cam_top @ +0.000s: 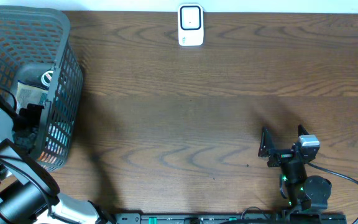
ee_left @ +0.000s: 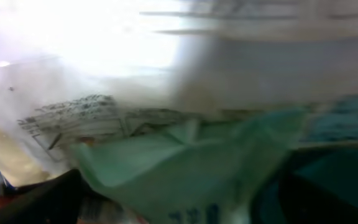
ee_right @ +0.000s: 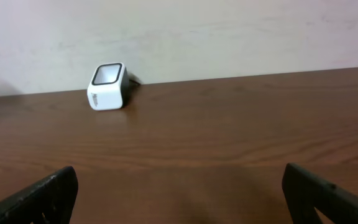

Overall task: Scan the item barcode
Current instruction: 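Grasp the green wipes pack in the basket with the left gripper, then carry the wipes pack out and drop it on the table center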

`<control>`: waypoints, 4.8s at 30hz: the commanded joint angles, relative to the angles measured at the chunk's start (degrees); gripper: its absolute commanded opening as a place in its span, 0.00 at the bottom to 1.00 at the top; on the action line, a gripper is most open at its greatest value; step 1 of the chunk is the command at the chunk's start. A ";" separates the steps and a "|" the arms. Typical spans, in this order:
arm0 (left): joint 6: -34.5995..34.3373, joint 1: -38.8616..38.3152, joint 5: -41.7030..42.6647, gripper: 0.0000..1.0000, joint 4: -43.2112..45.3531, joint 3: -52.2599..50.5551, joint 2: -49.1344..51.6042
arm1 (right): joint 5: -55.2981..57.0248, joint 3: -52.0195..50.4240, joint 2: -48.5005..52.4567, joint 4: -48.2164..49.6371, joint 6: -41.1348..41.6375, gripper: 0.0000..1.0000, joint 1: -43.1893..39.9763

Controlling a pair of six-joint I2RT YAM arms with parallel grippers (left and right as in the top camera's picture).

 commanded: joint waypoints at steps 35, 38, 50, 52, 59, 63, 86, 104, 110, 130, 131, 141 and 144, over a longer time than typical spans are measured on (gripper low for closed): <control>-5.31 -0.17 -8.72 0.98 17.99 -14.27 0.83 | 0.02 -0.04 0.00 -0.22 0.57 0.99 0.33; -5.29 -0.17 -8.74 0.98 17.66 -14.34 0.87 | 0.02 -0.04 0.00 -0.22 0.57 0.99 0.33; -4.46 -0.20 4.70 0.98 16.22 -14.32 1.03 | 0.02 -0.04 0.00 -0.22 0.57 0.99 0.33; -4.42 -0.20 6.67 0.98 16.37 -14.25 1.03 | 0.02 -0.04 0.00 -0.22 0.57 0.99 0.33; -0.96 -5.18 7.06 0.98 13.09 -14.27 1.03 | 0.02 -0.04 0.00 -0.22 0.57 0.99 0.33; -0.98 -7.87 2.58 0.97 12.87 -14.27 1.03 | 0.02 -0.04 0.00 -0.22 0.57 0.99 0.33; 0.76 -7.93 -1.46 0.36 4.44 -1.55 -8.00 | 0.02 -0.04 0.00 -0.22 0.57 0.99 0.33; 0.57 -6.38 -8.79 0.83 -0.55 4.00 -33.62 | 0.02 -0.04 0.00 -0.22 0.57 0.99 0.33; 2.10 -6.38 -8.00 0.99 -2.67 3.21 -20.83 | 0.02 -0.04 0.00 -0.22 0.57 0.99 0.33; 6.38 -6.38 -1.09 0.24 -2.40 4.09 7.65 | 0.02 -0.04 0.00 -0.22 0.57 0.99 0.33; 6.40 -6.36 -0.90 0.24 -2.60 4.74 6.34 | 0.02 -0.04 0.00 -0.22 0.57 0.99 0.33; 5.40 -5.51 -0.87 0.21 -2.40 12.46 -16.28 | 0.02 -0.04 0.00 -0.22 0.57 0.99 0.33; 4.07 -5.38 -0.68 0.21 0.50 13.66 -24.33 | 0.02 -0.04 0.00 -0.22 0.57 0.99 0.33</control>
